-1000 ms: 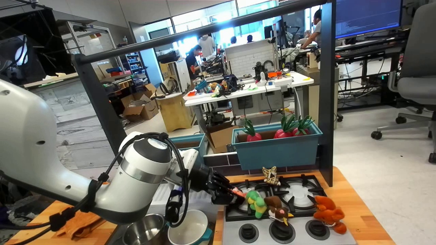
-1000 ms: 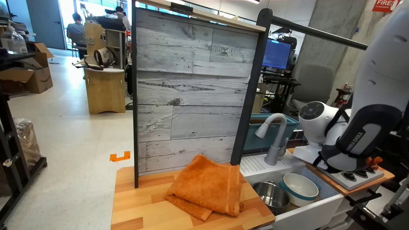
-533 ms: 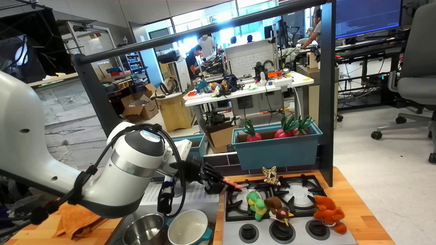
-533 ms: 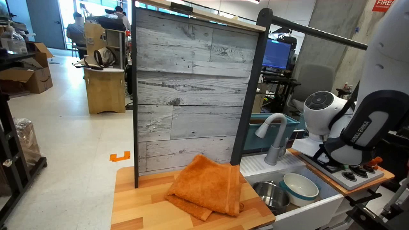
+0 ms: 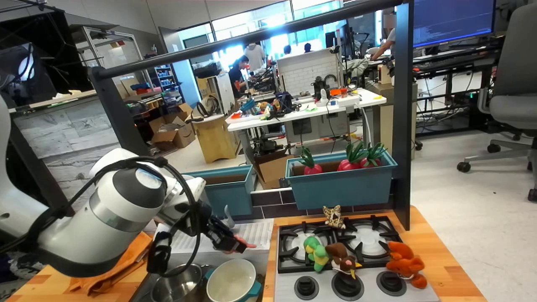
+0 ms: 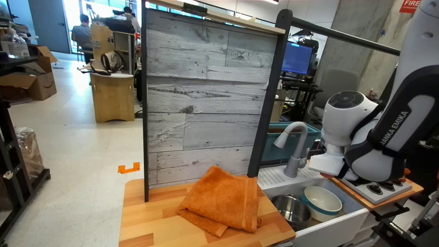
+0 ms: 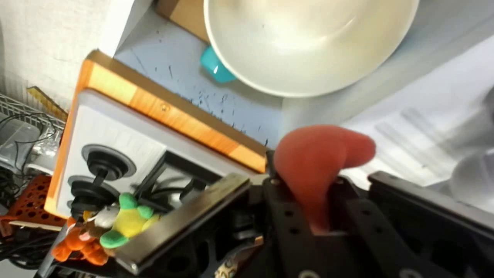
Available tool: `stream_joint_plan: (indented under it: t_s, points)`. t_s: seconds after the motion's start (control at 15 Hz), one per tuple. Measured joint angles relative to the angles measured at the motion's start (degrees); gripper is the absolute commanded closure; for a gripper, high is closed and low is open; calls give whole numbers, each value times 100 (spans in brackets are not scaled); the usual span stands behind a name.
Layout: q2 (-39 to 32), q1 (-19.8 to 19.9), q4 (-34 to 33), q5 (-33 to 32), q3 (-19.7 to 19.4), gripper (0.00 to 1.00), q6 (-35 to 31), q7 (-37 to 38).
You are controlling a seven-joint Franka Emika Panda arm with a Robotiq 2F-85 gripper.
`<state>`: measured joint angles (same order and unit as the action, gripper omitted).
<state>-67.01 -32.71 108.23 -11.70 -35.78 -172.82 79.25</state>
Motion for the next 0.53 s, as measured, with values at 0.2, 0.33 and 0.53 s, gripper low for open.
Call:
stream_joint_plan:
  t_s: [0.2,0.33,0.53]
  points:
    - [-74,-101,68,293,223,63,-280,-93]
    - [-182,-156,63,548,273,76,-419,-146]
    - [-268,-177,53,670,286,38,-482,-187]
